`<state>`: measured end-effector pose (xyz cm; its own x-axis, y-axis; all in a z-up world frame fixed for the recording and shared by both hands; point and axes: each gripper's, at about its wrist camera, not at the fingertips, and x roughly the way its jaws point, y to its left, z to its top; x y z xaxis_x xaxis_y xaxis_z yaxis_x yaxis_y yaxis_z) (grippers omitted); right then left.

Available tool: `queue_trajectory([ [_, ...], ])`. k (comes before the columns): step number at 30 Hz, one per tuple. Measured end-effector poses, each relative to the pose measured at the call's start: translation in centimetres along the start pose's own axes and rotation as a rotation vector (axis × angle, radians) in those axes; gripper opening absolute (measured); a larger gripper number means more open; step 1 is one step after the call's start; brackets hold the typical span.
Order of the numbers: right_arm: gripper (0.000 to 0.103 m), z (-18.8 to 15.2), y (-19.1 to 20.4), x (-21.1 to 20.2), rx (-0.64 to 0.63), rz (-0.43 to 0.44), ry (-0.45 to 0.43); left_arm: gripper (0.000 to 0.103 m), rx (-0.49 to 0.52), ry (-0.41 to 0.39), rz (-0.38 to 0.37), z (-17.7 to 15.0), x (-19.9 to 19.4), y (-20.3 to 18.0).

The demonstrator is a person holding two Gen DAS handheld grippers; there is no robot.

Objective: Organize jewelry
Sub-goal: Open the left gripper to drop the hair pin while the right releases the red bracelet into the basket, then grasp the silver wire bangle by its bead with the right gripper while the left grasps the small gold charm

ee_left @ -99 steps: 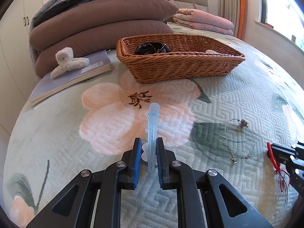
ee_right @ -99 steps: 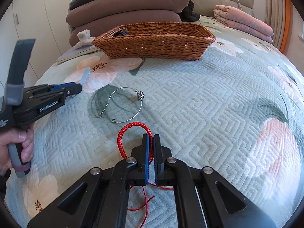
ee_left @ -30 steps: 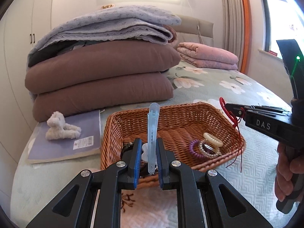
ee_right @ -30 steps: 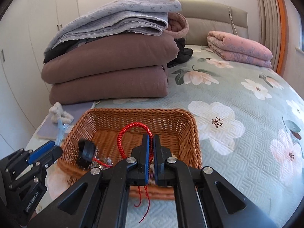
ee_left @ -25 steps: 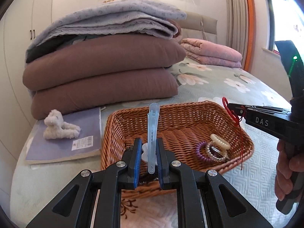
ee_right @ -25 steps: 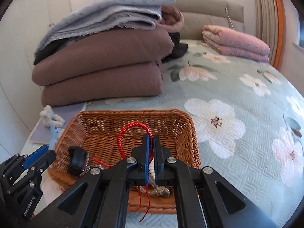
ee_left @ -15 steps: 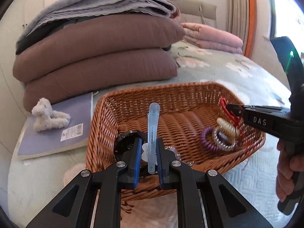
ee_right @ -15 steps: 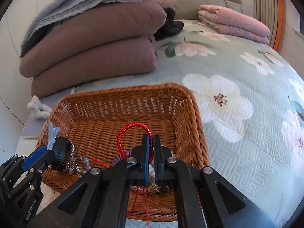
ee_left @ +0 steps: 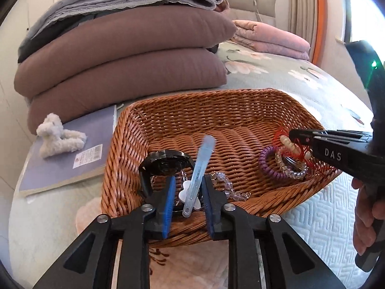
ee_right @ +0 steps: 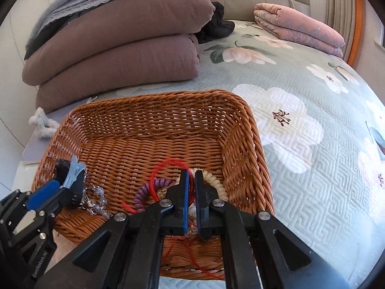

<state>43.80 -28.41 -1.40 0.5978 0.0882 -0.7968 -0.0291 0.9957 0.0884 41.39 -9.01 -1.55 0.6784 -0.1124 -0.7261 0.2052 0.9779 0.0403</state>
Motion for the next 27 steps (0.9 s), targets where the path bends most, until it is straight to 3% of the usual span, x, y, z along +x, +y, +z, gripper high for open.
queue_trajectory([
  [2, 0.008, 0.0, -0.1, -0.1, 0.003, 0.001, 0.000, 0.026, -0.006, 0.000, 0.005, -0.1, -0.2, 0.3],
  [4, 0.023, 0.0, -0.4, -0.4, 0.012, -0.002, -0.011, 0.028, -0.018, -0.007, 0.002, -0.2, -0.6, 0.8],
  [6, 0.028, 0.0, -0.4, -0.8, 0.016, 0.007, -0.020, 0.029, -0.024, -0.013, 0.005, -0.4, -1.0, 1.1],
  [11, 0.028, -0.3, -0.2, -2.3, 0.001, 0.004, -0.044, 0.031, -0.023, -0.034, 0.006, -0.9, -3.0, 2.0],
  [14, 0.028, -0.9, -0.1, -3.9, -0.009, 0.015, -0.067, 0.038, -0.034, -0.061, 0.002, -1.7, -5.0, 3.0],
  [27, 0.030, -7.6, 0.5, -10.7, -0.061, 0.066, -0.144, 0.045, -0.074, -0.089, 0.040, -8.4, -12.4, 9.7],
])
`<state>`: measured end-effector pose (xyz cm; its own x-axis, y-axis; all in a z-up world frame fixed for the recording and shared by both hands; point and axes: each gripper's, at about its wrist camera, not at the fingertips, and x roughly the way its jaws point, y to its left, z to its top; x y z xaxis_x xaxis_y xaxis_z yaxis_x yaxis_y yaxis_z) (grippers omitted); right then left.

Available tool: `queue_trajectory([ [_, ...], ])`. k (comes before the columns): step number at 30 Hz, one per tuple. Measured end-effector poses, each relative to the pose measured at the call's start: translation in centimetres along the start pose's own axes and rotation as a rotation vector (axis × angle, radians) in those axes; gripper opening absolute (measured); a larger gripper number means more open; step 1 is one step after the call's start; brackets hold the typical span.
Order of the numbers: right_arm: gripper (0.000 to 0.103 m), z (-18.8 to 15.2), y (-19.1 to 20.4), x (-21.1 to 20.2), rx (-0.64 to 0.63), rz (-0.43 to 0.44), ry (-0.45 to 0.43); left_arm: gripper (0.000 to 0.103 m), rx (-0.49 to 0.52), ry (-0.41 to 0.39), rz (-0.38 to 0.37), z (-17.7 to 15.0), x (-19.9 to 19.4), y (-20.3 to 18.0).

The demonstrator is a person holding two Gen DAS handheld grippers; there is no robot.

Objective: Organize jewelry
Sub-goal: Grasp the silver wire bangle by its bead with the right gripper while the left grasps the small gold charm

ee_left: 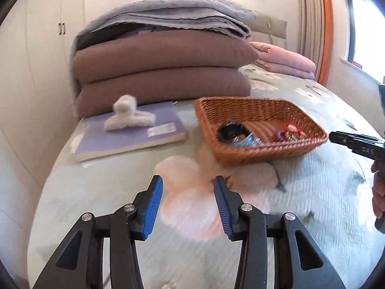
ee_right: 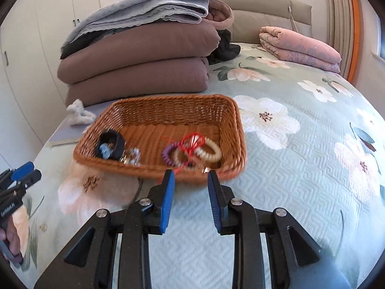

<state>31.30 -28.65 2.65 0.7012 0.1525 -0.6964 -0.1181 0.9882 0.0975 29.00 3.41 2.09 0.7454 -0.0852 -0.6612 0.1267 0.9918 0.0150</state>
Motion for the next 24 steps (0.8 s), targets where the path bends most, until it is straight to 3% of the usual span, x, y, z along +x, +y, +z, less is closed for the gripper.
queue_trajectory([
  [10, 0.031, -6.2, -0.2, -3.5, -0.012, 0.074, 0.007, 0.051, -0.023, -0.012, -0.008, -5.3, -4.8, 4.1],
  [18, 0.031, -9.5, 1.2, -2.7, -0.028, 0.110, 0.058, 0.051, 0.031, 0.080, -0.024, -10.2, -3.3, 3.5],
  [24, 0.031, -10.3, 4.0, -2.3, -0.061, 0.147, 0.076, 0.050, 0.090, 0.106, -0.030, -11.3, -2.0, 2.1],
])
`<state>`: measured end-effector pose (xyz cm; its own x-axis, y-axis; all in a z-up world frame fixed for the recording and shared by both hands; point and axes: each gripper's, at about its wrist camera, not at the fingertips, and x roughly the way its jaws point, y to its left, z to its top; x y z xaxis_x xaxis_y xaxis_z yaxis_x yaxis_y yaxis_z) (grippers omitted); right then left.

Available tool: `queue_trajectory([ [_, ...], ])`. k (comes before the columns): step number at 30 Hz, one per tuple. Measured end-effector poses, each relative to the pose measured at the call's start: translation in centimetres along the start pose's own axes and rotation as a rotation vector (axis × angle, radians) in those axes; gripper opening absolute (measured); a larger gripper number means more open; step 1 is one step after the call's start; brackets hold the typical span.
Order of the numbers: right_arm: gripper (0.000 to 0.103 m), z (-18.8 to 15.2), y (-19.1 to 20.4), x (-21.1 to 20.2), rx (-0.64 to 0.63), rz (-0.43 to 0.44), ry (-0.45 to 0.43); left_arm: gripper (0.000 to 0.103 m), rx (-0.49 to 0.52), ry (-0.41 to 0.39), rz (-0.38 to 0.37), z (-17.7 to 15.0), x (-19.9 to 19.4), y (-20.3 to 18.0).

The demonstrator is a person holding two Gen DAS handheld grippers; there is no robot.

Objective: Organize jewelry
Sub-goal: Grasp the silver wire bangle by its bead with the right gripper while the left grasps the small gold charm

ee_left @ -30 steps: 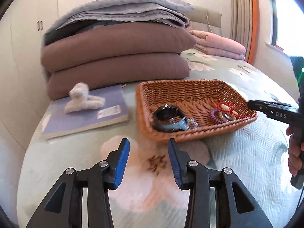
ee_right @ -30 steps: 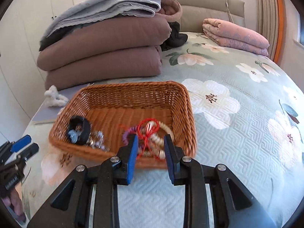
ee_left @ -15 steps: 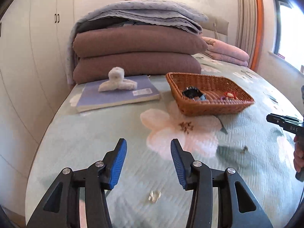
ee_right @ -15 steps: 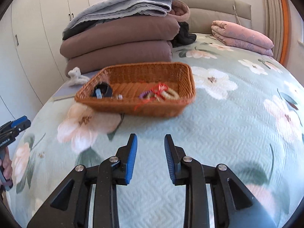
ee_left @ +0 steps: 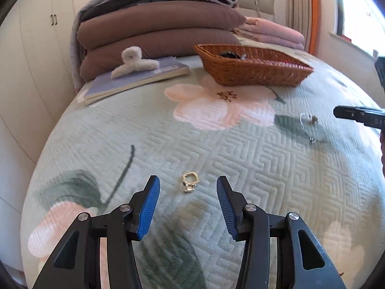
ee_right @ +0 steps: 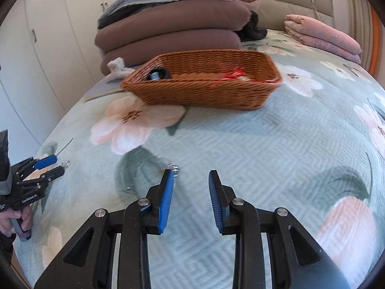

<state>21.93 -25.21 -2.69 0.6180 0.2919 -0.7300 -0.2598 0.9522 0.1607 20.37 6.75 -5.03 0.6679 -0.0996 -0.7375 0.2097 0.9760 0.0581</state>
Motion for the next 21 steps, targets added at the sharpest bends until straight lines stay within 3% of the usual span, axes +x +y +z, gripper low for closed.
queue_trajectory([
  [13, 0.031, -0.8, 3.2, 3.4, -0.007, -0.056, 0.079, 0.050, -0.020, 0.020, 0.002, -0.2, 0.9, -0.1],
  [21, 0.031, -1.1, 3.8, 4.1, -0.001, -0.100, 0.078, 0.050, -0.032, 0.027, 0.032, 0.1, 1.4, -0.1],
])
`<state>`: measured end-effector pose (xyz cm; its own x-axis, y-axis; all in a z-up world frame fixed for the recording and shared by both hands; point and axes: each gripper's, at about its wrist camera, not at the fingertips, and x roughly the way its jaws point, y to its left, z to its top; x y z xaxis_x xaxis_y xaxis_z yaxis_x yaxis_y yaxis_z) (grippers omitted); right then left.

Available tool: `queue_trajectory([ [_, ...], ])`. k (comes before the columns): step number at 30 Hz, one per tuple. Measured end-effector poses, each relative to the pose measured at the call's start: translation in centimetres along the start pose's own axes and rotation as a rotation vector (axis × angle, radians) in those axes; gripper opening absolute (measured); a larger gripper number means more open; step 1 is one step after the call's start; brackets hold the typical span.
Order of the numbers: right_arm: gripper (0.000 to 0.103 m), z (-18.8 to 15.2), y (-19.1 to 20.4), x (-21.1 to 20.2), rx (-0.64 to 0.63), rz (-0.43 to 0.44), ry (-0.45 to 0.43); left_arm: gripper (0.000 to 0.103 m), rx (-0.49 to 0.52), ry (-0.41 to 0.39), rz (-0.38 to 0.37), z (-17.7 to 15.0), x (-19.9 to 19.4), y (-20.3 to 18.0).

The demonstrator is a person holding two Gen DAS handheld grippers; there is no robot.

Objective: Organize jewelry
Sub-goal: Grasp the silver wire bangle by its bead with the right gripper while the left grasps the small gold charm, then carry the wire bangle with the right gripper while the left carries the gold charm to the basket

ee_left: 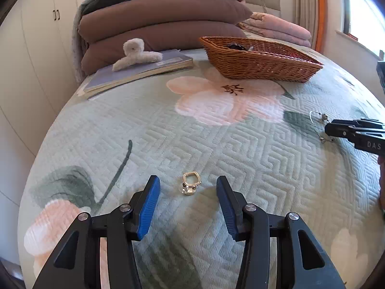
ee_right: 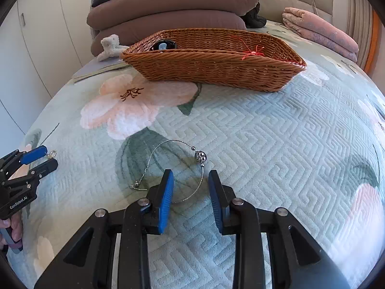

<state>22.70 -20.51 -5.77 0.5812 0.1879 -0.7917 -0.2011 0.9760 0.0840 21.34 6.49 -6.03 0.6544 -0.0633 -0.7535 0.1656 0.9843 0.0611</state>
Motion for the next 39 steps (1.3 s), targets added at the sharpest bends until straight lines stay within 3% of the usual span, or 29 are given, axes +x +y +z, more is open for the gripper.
queue_trajectory([
  [8, 0.029, 0.0, 0.3, 0.2, -0.001, -0.019, -0.003, 0.050, -0.016, 0.003, 0.015, 0.5, 0.7, 0.1],
  [11, 0.021, -0.1, 0.6, 0.3, -0.004, -0.013, -0.004, 0.046, -0.020, 0.006, 0.027, 0.7, 0.9, 0.1],
  [14, 0.012, -0.1, 0.7, 0.3, -0.007, -0.010, -0.003, 0.037, -0.016, 0.008, 0.033, 1.0, 1.1, -0.1],
  [18, 0.005, -0.2, 0.7, 0.3, -0.001, -0.012, -0.006, 0.016, 0.004, 0.010, 0.029, 1.2, 1.4, -0.5],
  [26, 0.002, -0.1, 0.5, 0.3, 0.004, -0.010, -0.010, 0.014, 0.002, 0.002, 0.023, 1.2, 1.3, -0.6],
  [27, 0.001, -0.1, 0.5, 0.2, 0.004, -0.009, -0.012, 0.001, 0.004, 0.000, 0.025, 1.2, 1.3, -0.6],
  [39, 0.001, -0.1, 0.4, -0.8, 0.010, 0.012, -0.032, 0.001, -0.024, -0.028, -0.003, 1.2, 0.5, 0.0],
])
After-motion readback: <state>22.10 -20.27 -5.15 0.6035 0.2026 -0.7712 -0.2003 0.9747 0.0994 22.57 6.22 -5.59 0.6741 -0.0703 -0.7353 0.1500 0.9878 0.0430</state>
